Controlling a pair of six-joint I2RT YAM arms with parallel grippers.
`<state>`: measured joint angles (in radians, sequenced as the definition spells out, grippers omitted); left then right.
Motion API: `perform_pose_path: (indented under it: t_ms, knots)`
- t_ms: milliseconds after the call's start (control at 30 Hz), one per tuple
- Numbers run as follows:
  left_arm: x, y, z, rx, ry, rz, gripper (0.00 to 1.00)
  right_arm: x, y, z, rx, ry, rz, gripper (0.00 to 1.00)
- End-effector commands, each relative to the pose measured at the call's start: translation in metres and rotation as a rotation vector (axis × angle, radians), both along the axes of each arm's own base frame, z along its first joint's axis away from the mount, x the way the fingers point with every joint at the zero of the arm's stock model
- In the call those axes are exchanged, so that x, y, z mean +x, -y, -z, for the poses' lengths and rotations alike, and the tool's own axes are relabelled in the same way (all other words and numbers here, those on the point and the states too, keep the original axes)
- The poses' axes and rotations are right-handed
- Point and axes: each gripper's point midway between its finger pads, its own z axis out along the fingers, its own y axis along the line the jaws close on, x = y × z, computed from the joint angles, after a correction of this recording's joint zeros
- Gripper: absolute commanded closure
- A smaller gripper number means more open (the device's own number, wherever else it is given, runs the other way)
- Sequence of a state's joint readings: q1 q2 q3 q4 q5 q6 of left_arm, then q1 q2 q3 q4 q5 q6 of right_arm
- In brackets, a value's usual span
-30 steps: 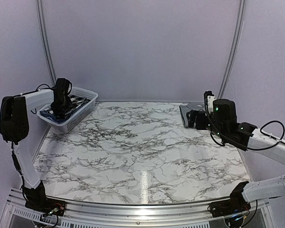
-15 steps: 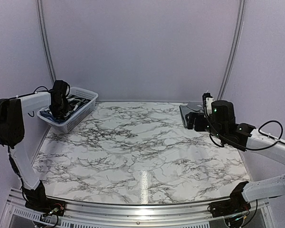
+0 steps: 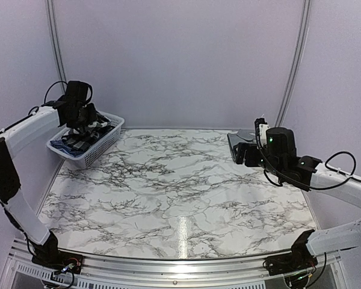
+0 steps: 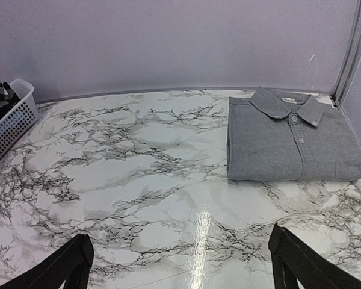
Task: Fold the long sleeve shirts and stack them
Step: Place the crumpled shirt at the center of the board.
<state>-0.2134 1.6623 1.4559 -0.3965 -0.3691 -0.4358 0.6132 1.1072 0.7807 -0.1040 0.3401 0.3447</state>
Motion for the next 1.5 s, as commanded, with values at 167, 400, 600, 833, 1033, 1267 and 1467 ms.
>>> perform_pose_path:
  t_ms: [167, 400, 600, 833, 1033, 1267, 1467]
  knots:
    - [-0.053, 0.130, -0.175, -0.024, 0.430, 0.437, 1.00, 0.007, -0.007, -0.021, 0.029, 0.061, -0.006, 0.02]
    - [-0.140, 0.231, -0.261, -0.128, 0.654, 0.766, 1.00, 0.012, -0.010, -0.032, 0.033, 0.088, -0.011, 0.02]
    - [-0.212, 0.293, -0.322, -0.238, 0.797, 0.955, 1.00, 0.014, -0.011, -0.046, 0.033, 0.117, -0.012, 0.01]
    - [-0.233, 0.297, -0.365, -0.334, 0.893, 0.942, 1.00, 0.011, -0.004, -0.063, 0.030, 0.153, 0.006, 0.01]
    - [-0.155, 0.290, -0.311, -0.342, 0.701, 0.790, 1.00, 0.013, -0.001, -0.062, 0.015, 0.149, 0.021, 0.01]
    - [-0.032, 0.334, -0.119, -0.472, 0.176, 0.883, 0.95, 0.022, -0.007, -0.043, -0.007, 0.081, 0.015, 0.01]
    - [0.014, 0.333, -0.026, -0.412, 0.023, 0.799, 0.40, 0.023, -0.022, -0.018, -0.018, 0.003, -0.055, 0.01]
